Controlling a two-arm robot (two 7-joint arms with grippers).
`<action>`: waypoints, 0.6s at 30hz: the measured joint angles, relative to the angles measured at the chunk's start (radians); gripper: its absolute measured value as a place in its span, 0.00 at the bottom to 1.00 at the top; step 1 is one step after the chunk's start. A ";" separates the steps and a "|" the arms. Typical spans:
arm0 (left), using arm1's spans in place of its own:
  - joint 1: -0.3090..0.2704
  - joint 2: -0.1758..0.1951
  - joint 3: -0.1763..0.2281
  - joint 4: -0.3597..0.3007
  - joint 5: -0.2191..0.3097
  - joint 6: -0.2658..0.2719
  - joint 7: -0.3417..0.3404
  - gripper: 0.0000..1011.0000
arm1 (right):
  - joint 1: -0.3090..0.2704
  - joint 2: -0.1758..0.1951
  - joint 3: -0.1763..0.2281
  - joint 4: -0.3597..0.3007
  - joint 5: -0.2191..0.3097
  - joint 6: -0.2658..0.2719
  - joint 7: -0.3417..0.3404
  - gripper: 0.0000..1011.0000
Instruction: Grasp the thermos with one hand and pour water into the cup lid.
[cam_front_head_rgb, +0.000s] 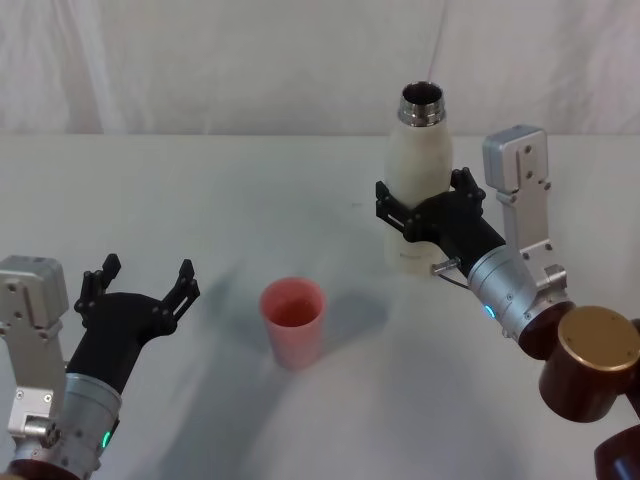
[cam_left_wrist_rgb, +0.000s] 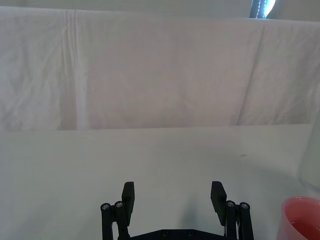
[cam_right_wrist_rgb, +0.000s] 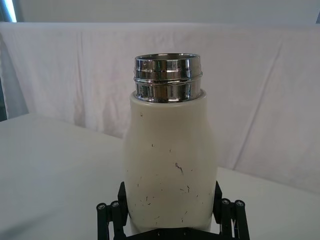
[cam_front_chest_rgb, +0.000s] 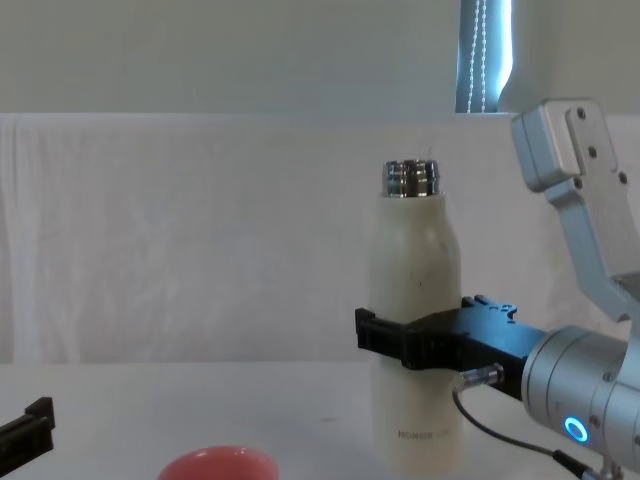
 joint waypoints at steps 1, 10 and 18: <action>0.000 0.000 0.000 0.000 0.000 0.000 0.000 0.99 | -0.001 0.002 0.000 -0.009 -0.002 0.004 -0.001 0.95; 0.000 0.000 0.000 0.000 0.000 0.000 0.000 0.99 | -0.005 0.006 -0.001 -0.031 -0.011 0.018 -0.007 0.95; 0.000 0.000 0.000 0.000 0.000 0.000 0.000 0.99 | -0.005 0.006 0.000 -0.030 -0.011 0.017 -0.007 0.95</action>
